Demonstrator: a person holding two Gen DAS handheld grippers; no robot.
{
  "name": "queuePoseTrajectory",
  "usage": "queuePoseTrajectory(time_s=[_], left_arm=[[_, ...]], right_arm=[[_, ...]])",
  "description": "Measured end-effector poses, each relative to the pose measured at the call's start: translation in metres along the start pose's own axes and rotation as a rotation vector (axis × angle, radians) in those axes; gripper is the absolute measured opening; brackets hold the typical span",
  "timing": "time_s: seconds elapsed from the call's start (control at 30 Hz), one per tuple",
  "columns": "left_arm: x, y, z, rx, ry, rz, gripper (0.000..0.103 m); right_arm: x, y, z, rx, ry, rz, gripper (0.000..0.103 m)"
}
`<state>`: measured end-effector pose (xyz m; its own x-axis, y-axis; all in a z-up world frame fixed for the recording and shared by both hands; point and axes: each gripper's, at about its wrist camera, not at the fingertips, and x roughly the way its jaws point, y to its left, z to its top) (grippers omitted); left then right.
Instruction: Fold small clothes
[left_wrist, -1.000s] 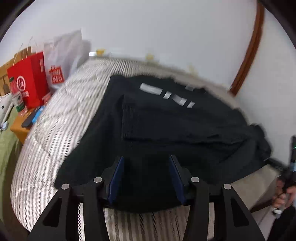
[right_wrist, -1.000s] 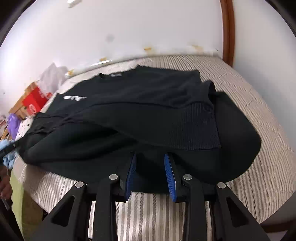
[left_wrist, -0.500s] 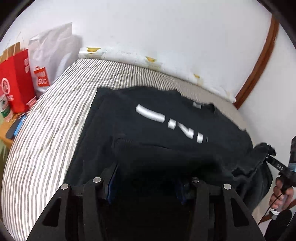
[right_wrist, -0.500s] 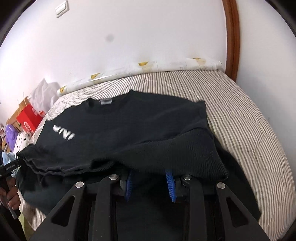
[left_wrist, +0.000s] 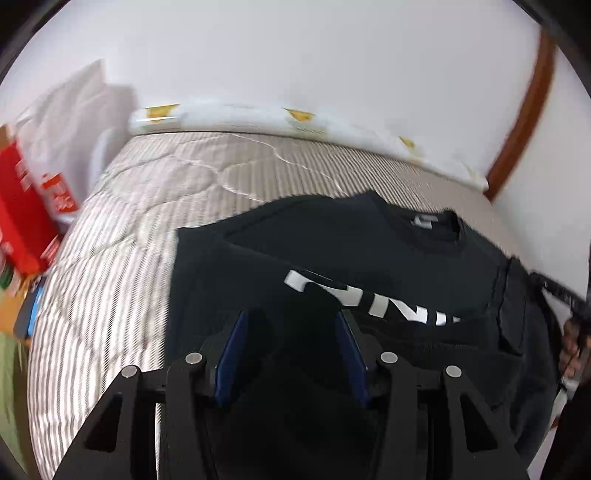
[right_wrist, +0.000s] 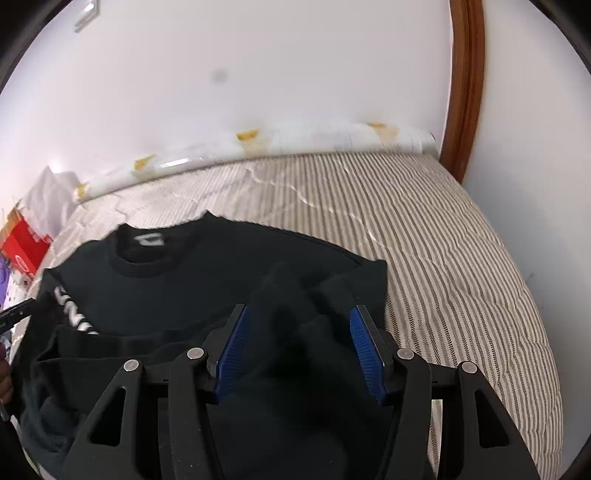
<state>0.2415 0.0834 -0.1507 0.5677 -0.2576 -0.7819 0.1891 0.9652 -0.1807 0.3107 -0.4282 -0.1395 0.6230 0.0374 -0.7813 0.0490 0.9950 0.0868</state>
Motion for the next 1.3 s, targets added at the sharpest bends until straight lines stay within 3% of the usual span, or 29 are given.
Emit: queuePoseTrajectory(time_s=[0.17, 0.2, 0.27, 0.33, 0.4, 0.53, 0.7, 0.77, 1.0, 1.2, 1.3], left_arm=[[0.021, -0.013, -0.003, 0.07, 0.057, 0.027, 0.045], [0.02, -0.014, -0.003, 0.078, 0.052, 0.023, 0.041], [0.015, -0.01, -0.003, 0.067, 0.04, 0.003, 0.014], [0.006, -0.003, -0.003, 0.043, 0.016, -0.031, 0.011], [-0.004, -0.001, -0.001, 0.032, -0.036, -0.046, 0.01], [-0.033, 0.011, 0.008, 0.007, -0.185, 0.003, 0.009], [-0.035, 0.042, 0.034, -0.126, -0.247, 0.012, 0.009], [-0.023, 0.045, 0.044, -0.152, -0.231, 0.012, 0.009], [0.027, 0.035, 0.055, -0.113, -0.163, 0.119, 0.009], [0.042, 0.041, 0.052, -0.139, -0.103, 0.114, 0.011], [0.045, 0.035, 0.049, -0.116, -0.094, 0.153, 0.014]], right_arm=[[0.022, -0.011, -0.001, 0.025, 0.06, 0.052, 0.056], [0.027, -0.01, -0.001, 0.015, 0.076, 0.071, 0.056], [0.032, -0.004, -0.003, -0.018, 0.093, 0.084, 0.056], [0.036, 0.002, -0.003, -0.049, 0.096, 0.083, 0.045], [0.029, 0.008, -0.004, -0.082, 0.055, 0.045, 0.023], [-0.006, 0.007, 0.002, -0.088, -0.104, 0.094, 0.019], [-0.021, -0.014, 0.025, 0.023, -0.208, 0.117, 0.018], [-0.008, -0.017, 0.033, 0.053, -0.192, 0.104, 0.018], [0.06, -0.011, 0.033, 0.059, -0.037, -0.023, 0.018], [0.079, -0.018, 0.03, 0.081, 0.043, -0.037, 0.019], [0.081, -0.012, 0.029, 0.052, 0.046, -0.074, 0.02]])
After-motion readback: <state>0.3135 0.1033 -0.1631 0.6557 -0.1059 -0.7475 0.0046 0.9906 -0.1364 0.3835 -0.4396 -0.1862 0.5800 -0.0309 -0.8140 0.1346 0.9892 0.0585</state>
